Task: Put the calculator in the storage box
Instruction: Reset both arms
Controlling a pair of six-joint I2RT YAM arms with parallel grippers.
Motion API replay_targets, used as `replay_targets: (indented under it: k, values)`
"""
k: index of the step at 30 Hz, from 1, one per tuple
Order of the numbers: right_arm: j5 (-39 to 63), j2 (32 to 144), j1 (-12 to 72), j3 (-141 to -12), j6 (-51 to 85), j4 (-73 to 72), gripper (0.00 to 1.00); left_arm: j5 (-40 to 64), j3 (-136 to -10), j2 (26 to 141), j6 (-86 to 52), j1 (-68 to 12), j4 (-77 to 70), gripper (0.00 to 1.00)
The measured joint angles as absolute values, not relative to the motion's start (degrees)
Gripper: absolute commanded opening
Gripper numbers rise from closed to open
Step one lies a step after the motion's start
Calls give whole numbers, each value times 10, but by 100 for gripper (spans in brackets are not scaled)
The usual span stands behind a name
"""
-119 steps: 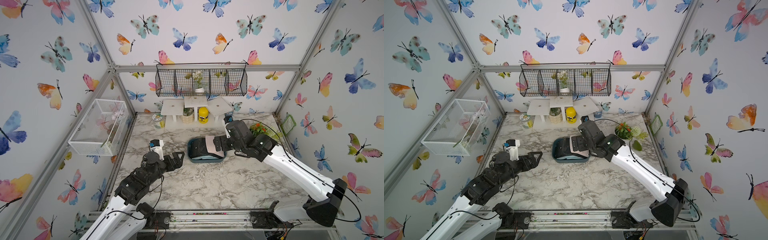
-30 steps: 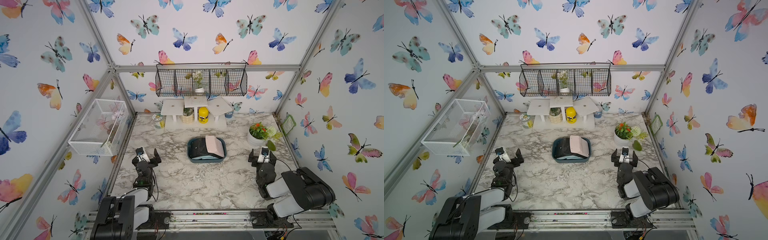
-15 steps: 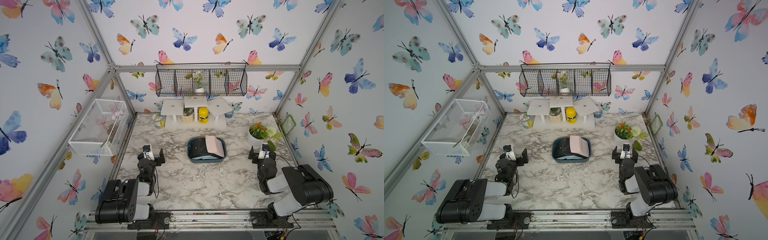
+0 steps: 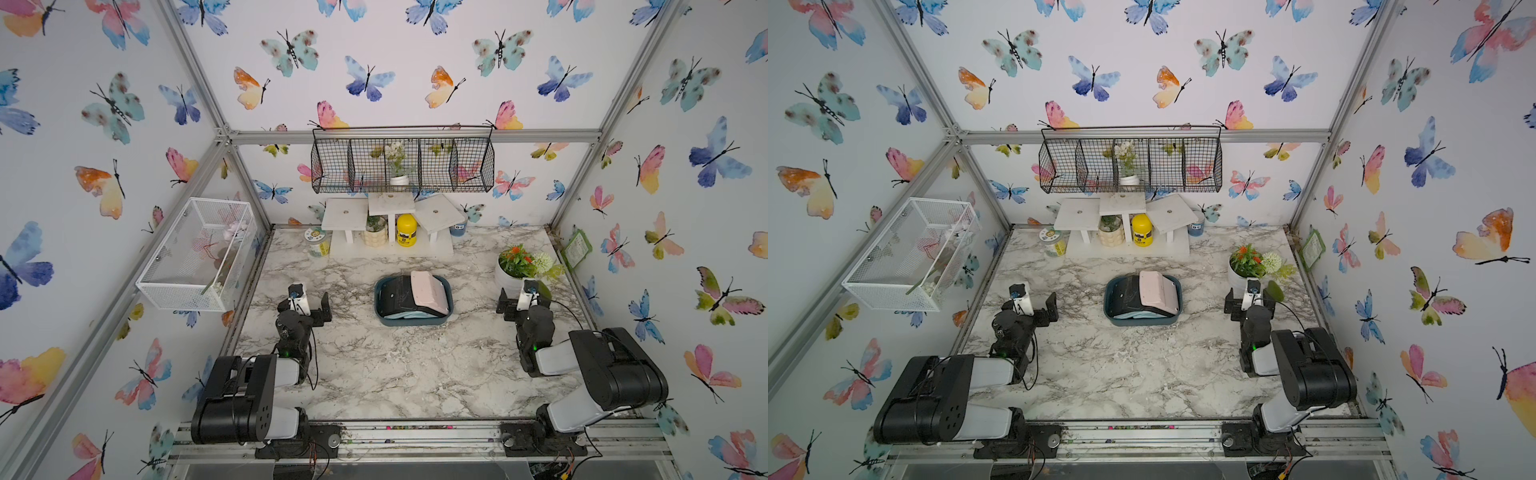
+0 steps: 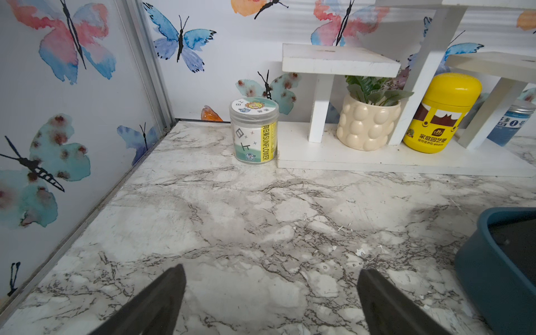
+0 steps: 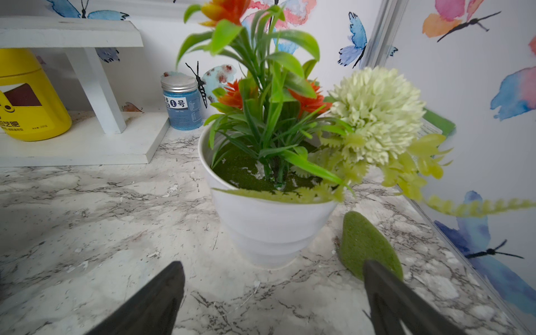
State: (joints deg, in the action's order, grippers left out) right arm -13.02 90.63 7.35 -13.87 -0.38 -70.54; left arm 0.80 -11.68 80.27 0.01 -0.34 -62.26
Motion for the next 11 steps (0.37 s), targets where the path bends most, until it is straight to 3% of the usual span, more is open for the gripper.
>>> replay_targets:
  k: [11]
  values:
    - [-130, 906, 74, -139, 0, -702, 99, 8, -117, 803, 0, -3, -622, 99]
